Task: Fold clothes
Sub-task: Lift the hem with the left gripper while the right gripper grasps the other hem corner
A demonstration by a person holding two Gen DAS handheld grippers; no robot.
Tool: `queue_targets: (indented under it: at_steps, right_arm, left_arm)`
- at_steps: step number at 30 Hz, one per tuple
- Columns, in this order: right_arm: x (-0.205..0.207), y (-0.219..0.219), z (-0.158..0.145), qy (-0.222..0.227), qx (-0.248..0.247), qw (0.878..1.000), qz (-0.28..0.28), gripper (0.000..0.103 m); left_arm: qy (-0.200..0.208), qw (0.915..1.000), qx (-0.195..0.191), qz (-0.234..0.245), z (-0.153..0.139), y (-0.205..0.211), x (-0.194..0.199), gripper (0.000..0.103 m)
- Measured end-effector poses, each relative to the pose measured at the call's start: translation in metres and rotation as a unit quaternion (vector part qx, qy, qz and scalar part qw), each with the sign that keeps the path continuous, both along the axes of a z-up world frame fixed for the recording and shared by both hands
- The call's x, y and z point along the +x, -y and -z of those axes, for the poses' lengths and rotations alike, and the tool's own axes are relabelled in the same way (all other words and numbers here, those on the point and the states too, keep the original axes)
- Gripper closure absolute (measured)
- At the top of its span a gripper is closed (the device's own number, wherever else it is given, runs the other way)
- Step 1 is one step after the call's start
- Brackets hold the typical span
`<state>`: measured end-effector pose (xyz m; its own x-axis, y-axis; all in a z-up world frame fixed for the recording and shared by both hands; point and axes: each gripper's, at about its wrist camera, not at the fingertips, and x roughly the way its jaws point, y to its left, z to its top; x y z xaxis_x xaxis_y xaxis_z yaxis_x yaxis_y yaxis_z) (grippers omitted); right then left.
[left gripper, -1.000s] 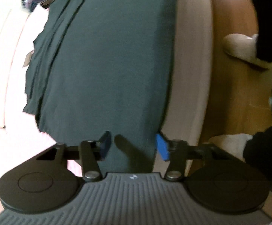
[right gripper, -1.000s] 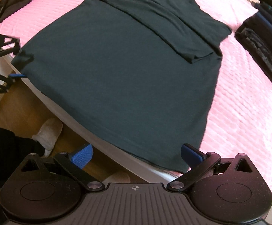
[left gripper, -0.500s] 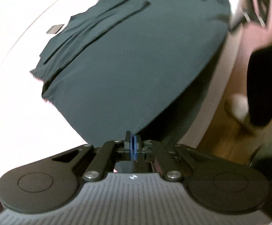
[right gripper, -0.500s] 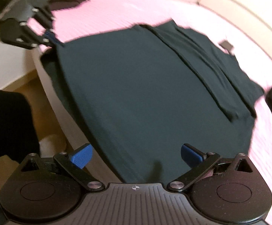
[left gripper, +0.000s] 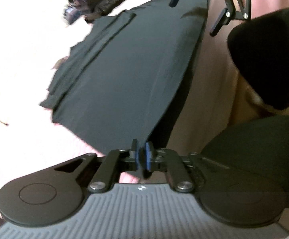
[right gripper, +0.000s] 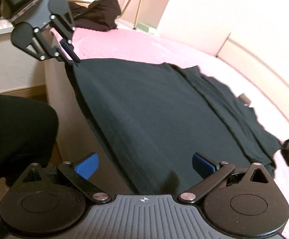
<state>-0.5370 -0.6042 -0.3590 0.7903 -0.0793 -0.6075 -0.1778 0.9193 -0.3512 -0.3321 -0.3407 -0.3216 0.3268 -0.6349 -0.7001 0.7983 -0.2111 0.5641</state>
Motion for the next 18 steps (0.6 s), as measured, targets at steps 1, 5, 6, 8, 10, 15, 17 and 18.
queue_targets:
  at_steps: [1,5,6,8,10,15,17,18]
  right_arm:
    - [-0.004,-0.002,-0.001,0.011,-0.006,1.000,0.004,0.000]
    - [-0.025,-0.010,-0.010,0.038,-0.007,0.999,0.036,0.000]
    - [-0.030,-0.012,-0.015,0.045,0.002,0.998,0.046,0.000]
    - [-0.039,-0.014,-0.022,0.054,0.007,0.997,0.056,0.000]
    - [-0.046,-0.017,-0.025,0.059,0.003,0.996,0.068,0.000]
    - [-0.055,-0.014,-0.031,0.063,-0.007,0.993,0.097,0.000]
    - [-0.062,-0.015,-0.033,0.066,-0.011,0.992,0.104,0.000]
    - [-0.063,-0.016,-0.032,0.065,-0.010,0.992,0.105,0.000]
  left_arm:
    - [0.025,0.9996,-0.010,-0.003,0.004,-0.005,-0.004,0.084]
    - [0.129,0.9912,-0.022,0.016,0.029,-0.021,-0.021,0.063]
    - [0.152,0.9880,-0.014,0.025,0.036,-0.024,-0.025,0.063]
    - [0.191,0.9808,-0.005,0.039,0.049,-0.026,-0.031,0.063]
    - [0.228,0.9722,0.001,0.052,0.061,-0.025,-0.035,0.063]
    - [0.291,0.9521,0.014,0.091,0.081,-0.015,-0.039,0.068]
    - [0.276,0.9569,0.015,0.089,0.075,-0.016,-0.037,0.089]
    - [0.268,0.9596,0.009,0.084,0.070,-0.017,-0.037,0.096]
